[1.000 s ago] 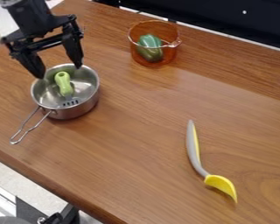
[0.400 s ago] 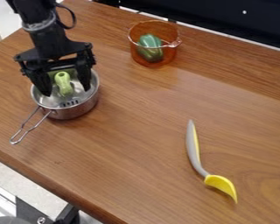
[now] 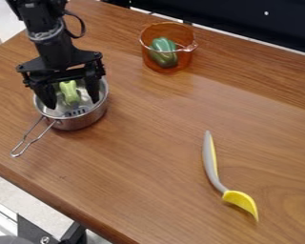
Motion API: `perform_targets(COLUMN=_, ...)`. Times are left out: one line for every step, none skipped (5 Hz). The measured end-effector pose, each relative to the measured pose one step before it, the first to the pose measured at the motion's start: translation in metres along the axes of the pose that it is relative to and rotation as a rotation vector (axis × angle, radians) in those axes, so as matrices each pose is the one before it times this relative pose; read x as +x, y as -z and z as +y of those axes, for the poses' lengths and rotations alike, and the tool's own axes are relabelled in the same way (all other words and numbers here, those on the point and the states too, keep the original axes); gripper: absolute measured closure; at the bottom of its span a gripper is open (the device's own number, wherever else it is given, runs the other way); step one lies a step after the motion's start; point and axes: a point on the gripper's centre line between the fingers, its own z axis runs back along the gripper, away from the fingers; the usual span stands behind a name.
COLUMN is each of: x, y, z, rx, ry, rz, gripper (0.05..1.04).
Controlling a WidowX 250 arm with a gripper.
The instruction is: Move the green spatula to the top right side of the table
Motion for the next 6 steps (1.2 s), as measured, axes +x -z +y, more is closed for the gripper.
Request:
perform_targets(x=0.00202, y=0.00540, z=0.00119, rx=0.0139, ry=-0.0257, rz=-0.0065, gripper=0.141)
perform_targets(x=0.00185, y=0.00433, z=-0.00027, rx=-0.0013, ry=-0.0186, rz=-0.0045, gripper=0.362)
perform_targets(x=-0.00055, y=0.00692, z=0.00018, rx=0.0172, ry=-0.0125, rz=-0.0142, gripper=0.438)
perform_targets(x=0.00230, y=0.00199, z=-0.00035, rx=0.0120, ry=-0.0085, rz=-0.0332, gripper=0.652)
perform_targets(x=0.00141, y=0.00147, z=-0.00053, rx=0.0089, ry=-0.0056, rz=-0.0173, gripper=0.684)
perform_targets(x=-0.00144, y=-0.00194, z=0.00066, rx=-0.0031, ry=-0.0077, rz=0.0268, gripper=0.776)
